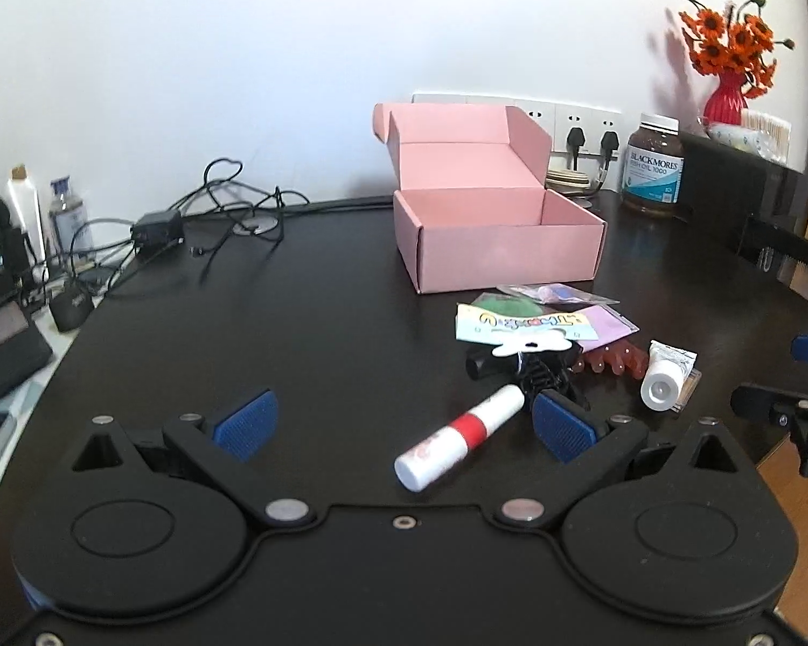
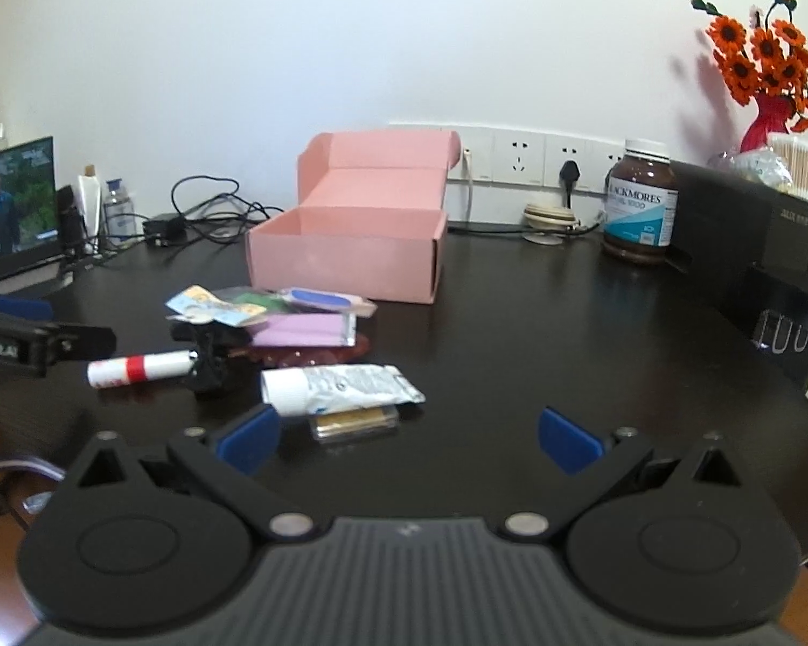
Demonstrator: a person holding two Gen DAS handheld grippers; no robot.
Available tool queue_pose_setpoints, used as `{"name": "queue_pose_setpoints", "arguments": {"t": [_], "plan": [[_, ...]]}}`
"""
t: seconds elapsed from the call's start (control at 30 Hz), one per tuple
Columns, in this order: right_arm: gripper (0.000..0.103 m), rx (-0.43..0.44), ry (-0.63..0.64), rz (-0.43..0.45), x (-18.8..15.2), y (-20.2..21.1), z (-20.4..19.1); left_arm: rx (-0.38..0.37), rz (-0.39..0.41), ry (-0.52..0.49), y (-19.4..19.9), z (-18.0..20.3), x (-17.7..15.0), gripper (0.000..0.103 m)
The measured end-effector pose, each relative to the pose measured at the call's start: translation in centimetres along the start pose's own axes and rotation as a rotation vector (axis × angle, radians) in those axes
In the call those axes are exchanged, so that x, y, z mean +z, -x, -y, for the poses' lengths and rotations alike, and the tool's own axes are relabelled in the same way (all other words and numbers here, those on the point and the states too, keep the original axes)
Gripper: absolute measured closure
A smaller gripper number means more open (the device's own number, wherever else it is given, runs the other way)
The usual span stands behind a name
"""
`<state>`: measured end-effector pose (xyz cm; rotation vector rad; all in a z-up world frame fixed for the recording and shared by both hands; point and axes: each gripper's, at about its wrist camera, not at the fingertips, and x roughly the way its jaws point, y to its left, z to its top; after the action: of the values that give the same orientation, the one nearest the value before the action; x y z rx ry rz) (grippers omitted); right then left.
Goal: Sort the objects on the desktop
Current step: 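Approach the white cream tube with the right gripper open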
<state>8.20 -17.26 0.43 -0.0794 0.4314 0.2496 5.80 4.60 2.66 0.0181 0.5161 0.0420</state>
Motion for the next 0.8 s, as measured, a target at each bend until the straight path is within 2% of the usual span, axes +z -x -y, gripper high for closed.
{"name": "queue_pose_setpoints", "arguments": {"t": [0.23,0.33,0.6,0.8], "plan": [[0.001,-0.006,-0.02,-0.006,0.3,-0.5,0.0,-0.017,0.023,-0.059,-0.4,0.7,0.2,0.0],[0.001,-0.011,-0.012,-0.006,0.5,-0.6,0.0,0.01,0.043,-0.11,-0.1,1.5,-0.1,0.0],[0.001,-0.009,-0.01,-0.024,1.1,-1.3,0.1,0.011,-0.027,-0.092,-1.3,1.1,0.3,0.0],[0.001,0.002,0.041,-0.021,1.3,-1.7,-0.2,0.031,-0.002,-0.091,-1.6,0.6,0.6,0.0]]}}
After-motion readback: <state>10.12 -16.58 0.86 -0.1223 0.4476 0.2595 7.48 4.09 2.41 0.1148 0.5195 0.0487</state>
